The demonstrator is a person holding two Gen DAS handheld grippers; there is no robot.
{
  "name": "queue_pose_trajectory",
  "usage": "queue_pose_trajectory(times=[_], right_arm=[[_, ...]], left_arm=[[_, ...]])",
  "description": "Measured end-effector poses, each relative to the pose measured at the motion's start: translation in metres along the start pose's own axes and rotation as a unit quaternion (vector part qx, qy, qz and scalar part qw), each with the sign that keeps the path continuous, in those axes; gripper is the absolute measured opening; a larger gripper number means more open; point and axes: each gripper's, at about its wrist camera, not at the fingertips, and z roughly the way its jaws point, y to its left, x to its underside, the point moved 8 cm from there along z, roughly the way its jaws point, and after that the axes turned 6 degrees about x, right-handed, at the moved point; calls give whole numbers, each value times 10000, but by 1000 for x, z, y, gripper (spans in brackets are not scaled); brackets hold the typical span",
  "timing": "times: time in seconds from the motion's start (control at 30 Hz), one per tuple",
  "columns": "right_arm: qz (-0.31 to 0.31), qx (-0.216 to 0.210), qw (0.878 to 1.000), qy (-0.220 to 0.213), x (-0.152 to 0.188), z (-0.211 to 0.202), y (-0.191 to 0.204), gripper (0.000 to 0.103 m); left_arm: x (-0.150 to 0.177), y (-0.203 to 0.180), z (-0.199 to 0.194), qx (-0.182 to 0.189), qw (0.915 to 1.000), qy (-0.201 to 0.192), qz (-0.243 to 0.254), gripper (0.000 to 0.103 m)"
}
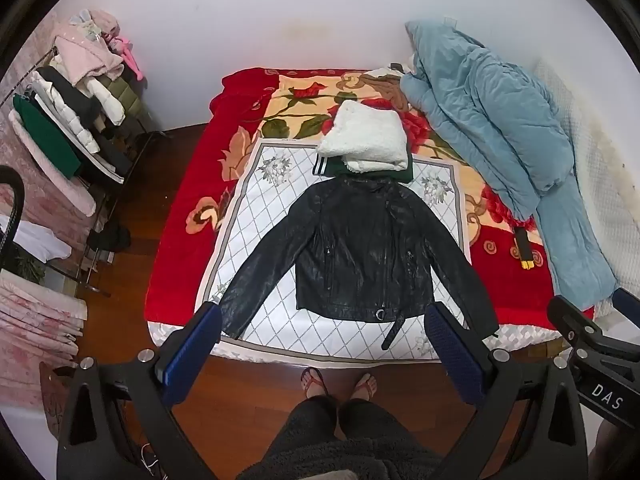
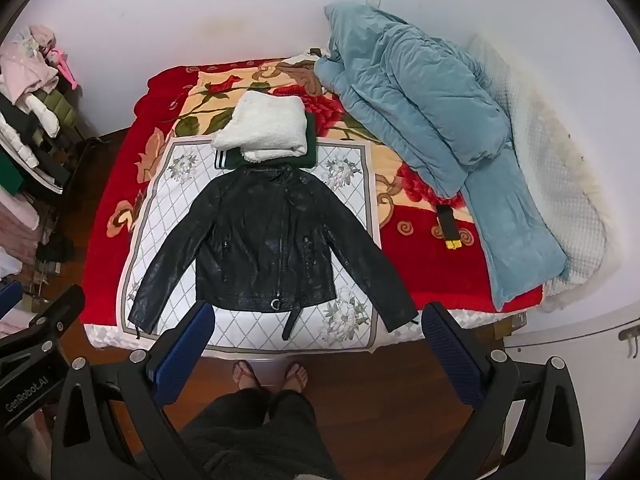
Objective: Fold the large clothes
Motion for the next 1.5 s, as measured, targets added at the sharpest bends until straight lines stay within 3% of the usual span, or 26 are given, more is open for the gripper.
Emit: queue_pose_trajectory(times=[1.5], right_arm=[[-48,112,9999,-34,-13,0,0,103]], left_arm=[[-7,-2,-3,47,10000,-38,-24,103]])
